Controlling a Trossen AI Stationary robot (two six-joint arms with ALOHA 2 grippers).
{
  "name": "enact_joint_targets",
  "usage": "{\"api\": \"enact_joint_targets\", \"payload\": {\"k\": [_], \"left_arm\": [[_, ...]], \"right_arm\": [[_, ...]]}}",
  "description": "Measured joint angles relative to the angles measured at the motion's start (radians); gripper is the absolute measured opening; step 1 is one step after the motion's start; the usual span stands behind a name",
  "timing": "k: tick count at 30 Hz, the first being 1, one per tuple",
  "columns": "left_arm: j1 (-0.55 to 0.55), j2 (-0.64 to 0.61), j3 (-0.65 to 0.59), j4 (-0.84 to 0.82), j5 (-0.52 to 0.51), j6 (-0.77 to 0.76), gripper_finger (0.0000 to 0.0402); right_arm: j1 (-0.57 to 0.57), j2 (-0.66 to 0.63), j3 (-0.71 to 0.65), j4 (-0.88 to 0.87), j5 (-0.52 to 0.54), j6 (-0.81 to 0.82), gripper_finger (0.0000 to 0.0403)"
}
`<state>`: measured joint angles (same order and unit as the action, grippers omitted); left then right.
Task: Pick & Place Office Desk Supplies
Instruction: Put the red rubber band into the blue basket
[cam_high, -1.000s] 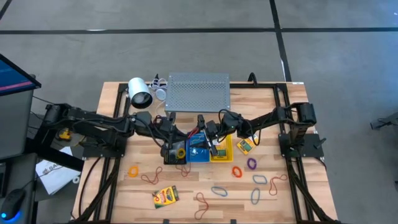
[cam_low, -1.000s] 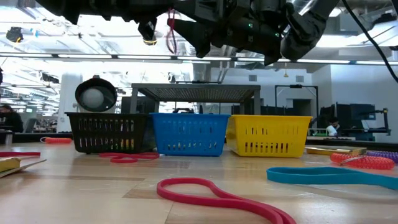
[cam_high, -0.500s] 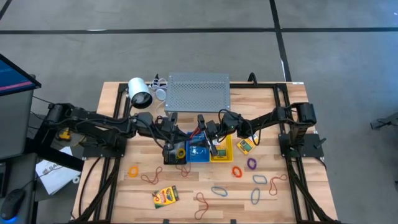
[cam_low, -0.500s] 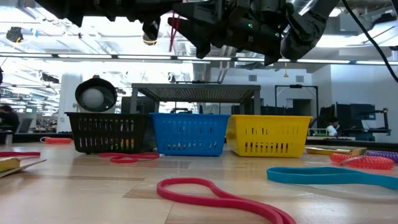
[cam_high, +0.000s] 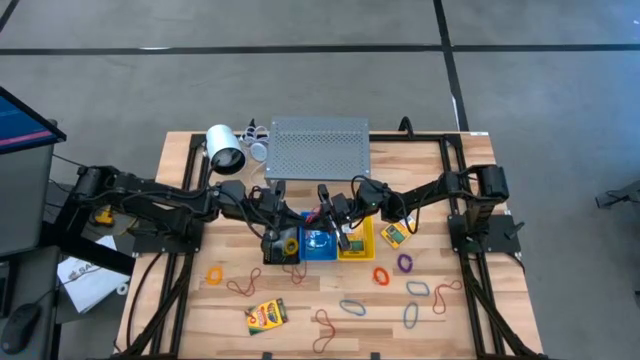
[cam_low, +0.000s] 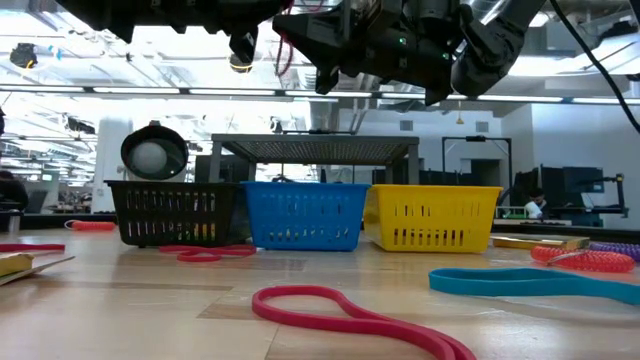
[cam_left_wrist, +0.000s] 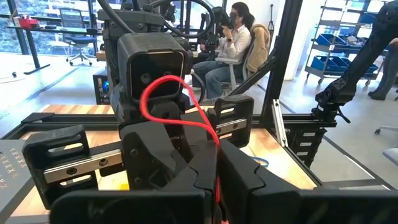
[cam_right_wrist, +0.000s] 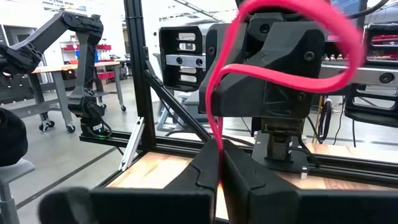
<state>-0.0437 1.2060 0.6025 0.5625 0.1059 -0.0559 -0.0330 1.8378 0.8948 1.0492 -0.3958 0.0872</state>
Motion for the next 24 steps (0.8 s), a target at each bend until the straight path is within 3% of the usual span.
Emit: {"api": "enact_joint_targets", "payload": {"k": [11,24], "left_arm": [[0.0,0.0,0.0,-0.005,0.0,-0.002,0.0012],[0.0,-0.03,0.001,0.002,0.0,0.026,0.0165]], "right_arm": [[0.0,0.0,0.0,-0.001,0.0,-0.005,0.0003],[0.0,-0.008,-0.001,-0.004,-0.023,-0.008,0.0001]]}}
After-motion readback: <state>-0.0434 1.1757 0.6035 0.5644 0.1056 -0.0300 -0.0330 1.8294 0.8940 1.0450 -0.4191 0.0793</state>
